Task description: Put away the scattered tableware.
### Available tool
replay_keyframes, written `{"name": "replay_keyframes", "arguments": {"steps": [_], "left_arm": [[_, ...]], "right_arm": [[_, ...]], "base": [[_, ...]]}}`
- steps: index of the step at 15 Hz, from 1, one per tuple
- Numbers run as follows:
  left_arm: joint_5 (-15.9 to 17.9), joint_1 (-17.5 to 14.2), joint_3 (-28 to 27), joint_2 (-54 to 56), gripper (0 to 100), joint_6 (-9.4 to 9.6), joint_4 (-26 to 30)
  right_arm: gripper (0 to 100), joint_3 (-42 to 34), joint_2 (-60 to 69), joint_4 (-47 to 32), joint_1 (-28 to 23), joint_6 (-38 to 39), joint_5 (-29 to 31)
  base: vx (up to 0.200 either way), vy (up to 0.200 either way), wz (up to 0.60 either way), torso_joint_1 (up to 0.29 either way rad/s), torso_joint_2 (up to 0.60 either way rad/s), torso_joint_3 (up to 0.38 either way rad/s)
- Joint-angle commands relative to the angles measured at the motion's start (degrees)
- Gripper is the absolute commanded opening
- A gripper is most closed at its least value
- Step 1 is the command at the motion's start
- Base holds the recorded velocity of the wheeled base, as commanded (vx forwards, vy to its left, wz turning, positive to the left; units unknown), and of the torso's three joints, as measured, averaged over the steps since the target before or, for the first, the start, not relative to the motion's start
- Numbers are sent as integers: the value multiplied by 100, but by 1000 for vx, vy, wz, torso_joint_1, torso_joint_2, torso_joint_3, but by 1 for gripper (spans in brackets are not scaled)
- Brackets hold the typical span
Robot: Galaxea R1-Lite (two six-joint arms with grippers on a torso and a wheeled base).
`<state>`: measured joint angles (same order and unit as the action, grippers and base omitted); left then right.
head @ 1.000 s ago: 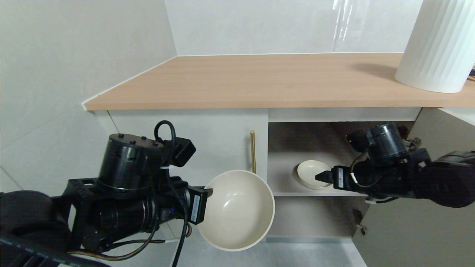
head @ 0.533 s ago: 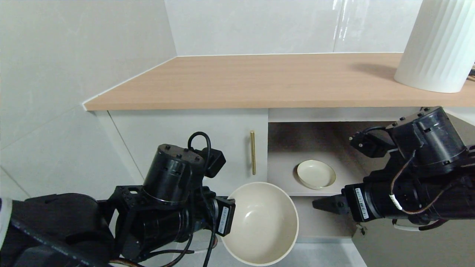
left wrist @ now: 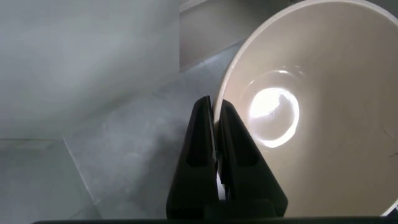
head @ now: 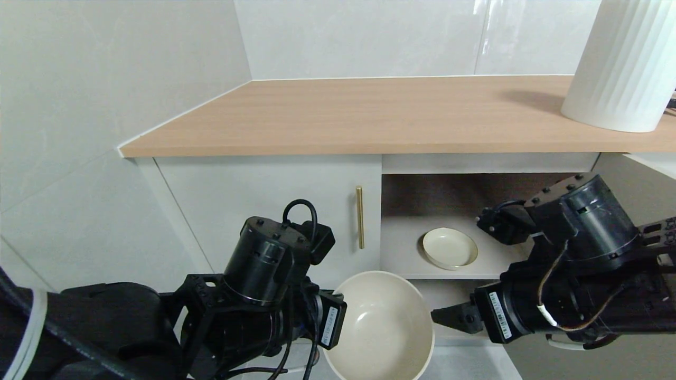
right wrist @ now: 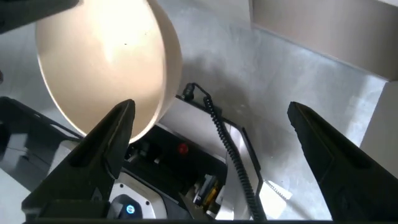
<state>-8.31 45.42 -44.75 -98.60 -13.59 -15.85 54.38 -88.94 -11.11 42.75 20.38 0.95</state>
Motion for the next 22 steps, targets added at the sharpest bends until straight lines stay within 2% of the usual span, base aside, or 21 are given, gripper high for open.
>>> {"name": "replay_keyframes", "arguments": {"steps": [1, 2, 4, 8, 9, 20, 21, 22], "left_arm": [[5, 28, 2, -37, 0, -21, 3], [14, 90, -16, -54, 0, -135, -6], [5, 125, -34, -98, 0, -188, -6], [-12, 178, -25, -125, 0, -188, -6], [-12, 178, -25, -133, 0, -188, -6], [-197, 195, 2, -256, 0, -170, 3], [-197, 195, 2, -256, 100, -170, 3], [-197, 195, -7, -256, 100, -179, 3]], "right_arm": [[100, -15, -273, 21, 119, 10, 19], [100, -15, -396, 30, 181, 18, 28], [100, 11, -624, 38, 277, 27, 54], [100, -24, -923, 407, 357, 238, 476], [0, -24, -923, 416, 365, 264, 476], [0, -68, -888, 416, 488, 264, 485], [0, -77, -897, 416, 488, 264, 485], [0, -94, -888, 416, 488, 256, 485]], "base": [[0, 0, 0, 0, 0, 0], [0, 0, 0, 0, 0, 0], [0, 0, 0, 0, 0, 0], [0, 0, 0, 0, 0, 0], [0, 0, 0, 0, 0, 0], [0, 0, 0, 0, 0, 0], [0, 0, 0, 0, 0, 0], [0, 0, 0, 0, 0, 0]]}}
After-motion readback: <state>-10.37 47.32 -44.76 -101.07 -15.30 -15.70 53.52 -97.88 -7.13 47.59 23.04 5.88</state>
